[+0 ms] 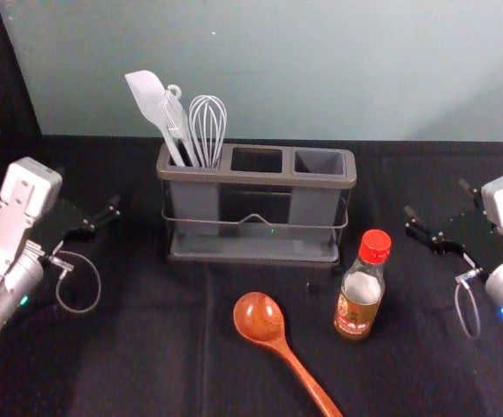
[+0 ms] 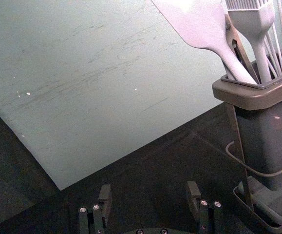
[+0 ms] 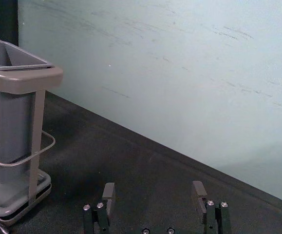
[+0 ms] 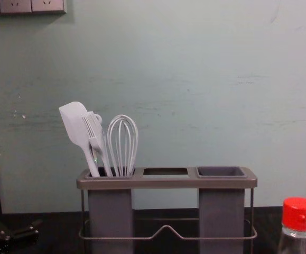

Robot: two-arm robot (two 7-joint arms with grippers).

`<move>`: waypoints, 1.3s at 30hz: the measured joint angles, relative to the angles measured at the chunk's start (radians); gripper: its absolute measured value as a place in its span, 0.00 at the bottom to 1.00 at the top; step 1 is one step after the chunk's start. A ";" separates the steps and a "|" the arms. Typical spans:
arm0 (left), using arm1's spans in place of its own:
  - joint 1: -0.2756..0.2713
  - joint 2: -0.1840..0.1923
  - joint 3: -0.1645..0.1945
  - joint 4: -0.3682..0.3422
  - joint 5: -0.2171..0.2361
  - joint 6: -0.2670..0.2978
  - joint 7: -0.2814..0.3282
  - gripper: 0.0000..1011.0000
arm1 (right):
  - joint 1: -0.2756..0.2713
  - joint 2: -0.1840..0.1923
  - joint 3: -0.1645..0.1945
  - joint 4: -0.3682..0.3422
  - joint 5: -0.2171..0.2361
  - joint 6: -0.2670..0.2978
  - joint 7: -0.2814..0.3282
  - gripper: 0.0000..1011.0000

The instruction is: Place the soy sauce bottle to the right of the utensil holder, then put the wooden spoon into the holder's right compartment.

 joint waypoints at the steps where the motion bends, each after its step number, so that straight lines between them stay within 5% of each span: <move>1: 0.000 0.000 0.000 0.000 0.000 0.000 0.000 0.99 | 0.000 0.000 0.000 0.000 0.000 0.000 0.000 0.99; 39: 0.000 0.000 0.000 0.000 0.000 0.000 0.000 0.99 | 0.000 0.000 0.000 0.000 0.000 0.000 0.000 0.99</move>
